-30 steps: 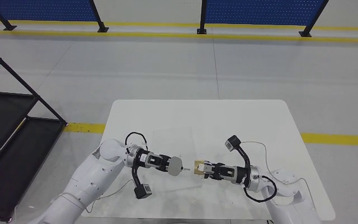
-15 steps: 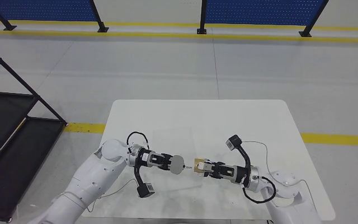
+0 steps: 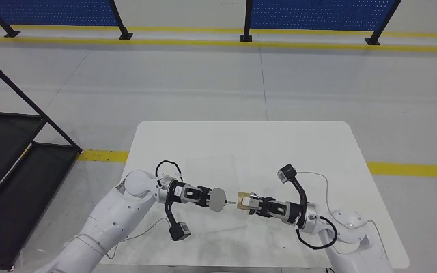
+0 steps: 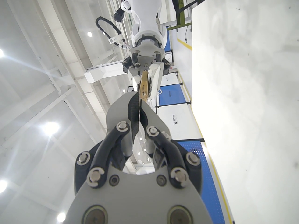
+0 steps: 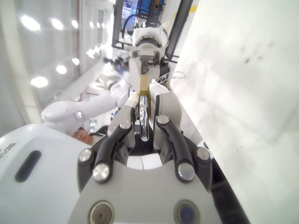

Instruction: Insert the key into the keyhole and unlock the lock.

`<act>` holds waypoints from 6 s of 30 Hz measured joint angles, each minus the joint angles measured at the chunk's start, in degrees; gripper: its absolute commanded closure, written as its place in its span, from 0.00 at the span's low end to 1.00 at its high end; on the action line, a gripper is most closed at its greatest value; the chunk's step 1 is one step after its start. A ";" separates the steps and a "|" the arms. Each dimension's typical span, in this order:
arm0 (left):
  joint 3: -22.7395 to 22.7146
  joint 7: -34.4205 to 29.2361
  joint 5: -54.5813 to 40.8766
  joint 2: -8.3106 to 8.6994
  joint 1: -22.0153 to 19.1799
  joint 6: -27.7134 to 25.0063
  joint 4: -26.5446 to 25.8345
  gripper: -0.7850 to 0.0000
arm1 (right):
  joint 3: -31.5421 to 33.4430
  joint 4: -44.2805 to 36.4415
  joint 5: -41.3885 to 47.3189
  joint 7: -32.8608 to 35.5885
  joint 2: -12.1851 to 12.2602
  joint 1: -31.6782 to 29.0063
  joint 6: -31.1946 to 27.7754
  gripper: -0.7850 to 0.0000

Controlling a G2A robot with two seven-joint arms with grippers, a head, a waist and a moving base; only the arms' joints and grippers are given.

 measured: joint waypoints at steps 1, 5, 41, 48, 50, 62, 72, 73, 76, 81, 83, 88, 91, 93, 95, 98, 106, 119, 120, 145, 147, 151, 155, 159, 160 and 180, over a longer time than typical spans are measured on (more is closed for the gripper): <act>0.02 -0.04 0.00 0.00 -0.01 0.02 0.00 1.00 | -0.06 -0.01 0.03 0.00 0.05 0.01 -0.03 1.00; 0.13 -0.12 0.00 0.03 -0.04 0.05 -0.01 1.00 | -0.33 -0.02 0.17 -0.06 0.28 0.07 -0.21 1.00; 1.10 -1.28 -0.26 0.07 -0.54 0.63 0.69 1.00 | -2.43 -0.26 1.25 -2.47 2.12 0.40 -0.37 1.00; 1.46 -1.74 0.03 0.03 -0.61 0.69 0.67 1.00 | -2.76 -0.31 1.65 -3.61 2.40 0.35 -0.14 1.00; 1.50 -1.95 0.08 0.03 -0.61 0.77 0.67 1.00 | -2.84 -0.32 1.67 -3.87 2.47 0.34 -0.14 1.00; 1.45 -5.44 1.74 -0.01 -0.40 1.66 0.50 1.00 | -3.42 -0.25 1.98 -5.07 2.92 0.44 0.25 1.00; 0.91 -7.79 1.76 0.03 0.12 2.37 -0.11 1.00 | -3.68 -0.38 2.21 -5.76 3.31 0.42 0.28 1.00; 0.84 -7.97 1.77 0.04 0.16 2.45 -0.14 1.00 | -3.70 -0.40 2.26 -5.79 3.35 0.43 0.23 1.00; 0.66 -8.51 1.87 0.06 0.31 2.56 -0.23 1.00 | -3.79 -0.41 2.49 -5.90 3.45 0.41 0.17 1.00; 0.61 -8.60 1.84 0.09 0.46 2.40 -0.46 1.00 | -3.86 -0.55 2.46 -6.02 3.66 0.42 0.13 1.00; 0.65 -8.65 1.89 0.09 0.47 2.36 -0.56 1.00 | -3.88 -0.62 2.44 -6.05 3.73 0.42 0.09 1.00; 0.67 -8.91 2.16 0.09 0.52 2.24 -0.71 1.00 | -4.00 -0.72 2.35 -6.29 3.92 0.45 0.08 1.00; 0.60 -9.38 2.40 0.10 0.65 2.34 -0.85 1.00 | -4.09 -0.83 2.40 -6.55 4.02 0.41 0.03 1.00; 0.55 -9.56 2.48 0.10 0.71 2.37 -0.90 1.00 | -4.16 -0.83 2.47 -6.62 4.08 0.42 -0.07 1.00; 0.48 -9.79 2.60 0.11 0.74 2.43 -0.91 1.00 | -4.24 -0.81 2.60 -6.66 4.14 0.43 -0.08 1.00; 0.38 -10.15 2.73 0.12 0.83 2.58 -0.91 1.00 | -4.33 -0.74 2.69 -6.57 4.24 0.51 -0.09 1.00; 0.43 -10.24 2.67 0.12 1.00 2.52 -0.99 1.00 | -4.54 -0.66 2.82 -6.84 4.50 0.56 -0.15 1.00; 0.69 -10.17 2.55 0.05 1.02 2.52 -1.05 1.00 | -4.63 -0.87 2.57 -8.94 4.85 0.24 0.15 1.00; 0.69 -10.29 2.62 0.04 1.04 2.57 -1.06 1.00 | -4.64 -0.90 2.58 -9.07 4.88 0.23 0.20 1.00; 1.28 -13.24 4.23 -0.15 1.92 2.57 -2.12 1.00 | -5.75 -1.38 2.76 -11.94 5.30 0.20 1.36 1.00; 1.33 -13.25 4.30 -0.14 2.02 2.48 -2.29 1.00 | -5.89 -1.38 2.76 -11.94 5.33 0.27 1.30 1.00; 1.48 -12.99 4.15 -0.16 2.11 2.39 -2.51 1.00 | -6.10 -1.35 2.81 -11.79 5.40 0.40 1.08 1.00; 1.73 -12.60 3.89 -0.22 2.06 2.32 -2.58 1.00 | -6.22 -1.31 2.90 -11.64 5.47 0.50 0.92 1.00; 1.97 -12.13 3.68 -0.27 1.94 2.26 -2.59 1.00 | -6.29 -1.27 2.99 -11.69 5.56 0.52 0.76 1.00; 2.00 -12.02 3.64 -0.28 1.90 2.24 -2.58 1.00 | -6.31 -1.27 2.99 -11.68 5.58 0.52 0.76 1.00; 2.84 -9.65 1.16 -0.59 1.17 2.40 -1.34 0.42 | -6.57 -1.25 3.26 -11.59 6.00 0.65 0.65 1.00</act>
